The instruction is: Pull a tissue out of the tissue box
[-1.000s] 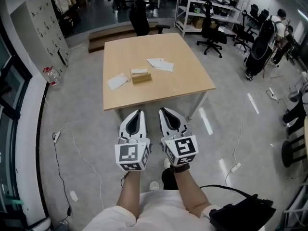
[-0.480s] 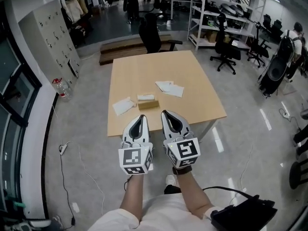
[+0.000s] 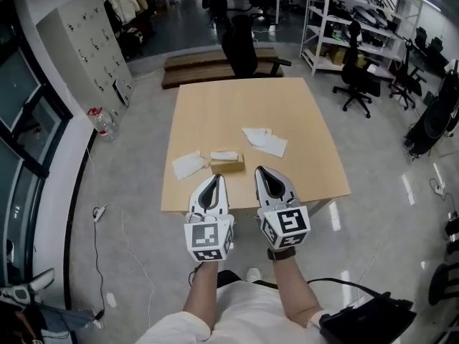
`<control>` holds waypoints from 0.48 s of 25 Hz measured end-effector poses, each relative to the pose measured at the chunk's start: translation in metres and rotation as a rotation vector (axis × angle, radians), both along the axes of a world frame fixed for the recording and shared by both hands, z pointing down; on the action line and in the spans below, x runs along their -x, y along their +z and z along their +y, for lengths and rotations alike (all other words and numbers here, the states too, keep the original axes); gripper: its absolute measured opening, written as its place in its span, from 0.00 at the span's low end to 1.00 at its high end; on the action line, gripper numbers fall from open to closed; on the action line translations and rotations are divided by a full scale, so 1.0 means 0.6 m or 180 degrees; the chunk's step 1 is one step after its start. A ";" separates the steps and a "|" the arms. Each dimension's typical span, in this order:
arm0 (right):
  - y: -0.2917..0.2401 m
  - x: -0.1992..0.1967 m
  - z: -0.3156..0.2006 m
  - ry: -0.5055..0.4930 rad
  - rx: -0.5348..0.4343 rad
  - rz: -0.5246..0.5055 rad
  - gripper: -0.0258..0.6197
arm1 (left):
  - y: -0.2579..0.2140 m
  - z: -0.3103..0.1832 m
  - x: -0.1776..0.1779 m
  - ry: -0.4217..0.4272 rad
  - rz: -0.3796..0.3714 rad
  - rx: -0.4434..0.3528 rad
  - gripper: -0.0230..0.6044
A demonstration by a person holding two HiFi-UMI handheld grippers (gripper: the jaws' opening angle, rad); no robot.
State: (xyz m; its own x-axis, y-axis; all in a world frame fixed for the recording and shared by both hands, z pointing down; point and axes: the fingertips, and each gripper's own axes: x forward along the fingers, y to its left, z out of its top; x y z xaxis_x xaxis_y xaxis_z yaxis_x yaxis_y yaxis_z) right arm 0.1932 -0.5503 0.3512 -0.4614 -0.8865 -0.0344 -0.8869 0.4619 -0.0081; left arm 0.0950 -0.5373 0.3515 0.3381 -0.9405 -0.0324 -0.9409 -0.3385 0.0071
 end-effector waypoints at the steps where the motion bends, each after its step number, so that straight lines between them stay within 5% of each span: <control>1: 0.008 0.004 -0.011 -0.0026 0.0048 -0.0006 0.05 | 0.003 -0.010 0.005 -0.0021 0.0004 0.0028 0.04; 7: 0.010 0.055 -0.063 -0.0168 0.0086 0.0060 0.05 | 0.004 -0.070 0.035 -0.0070 0.0084 0.0068 0.04; 12: -0.003 0.104 -0.184 -0.0148 -0.0022 0.0135 0.05 | -0.008 -0.198 0.076 0.0011 0.0140 -0.0043 0.04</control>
State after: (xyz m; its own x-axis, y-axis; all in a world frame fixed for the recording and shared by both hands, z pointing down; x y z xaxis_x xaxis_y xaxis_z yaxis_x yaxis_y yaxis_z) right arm 0.1308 -0.6607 0.3494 -0.5033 -0.8639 -0.0198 -0.8639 0.5026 0.0323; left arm 0.0493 -0.6561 0.3468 0.3392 -0.9388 -0.0599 -0.9387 -0.3420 0.0438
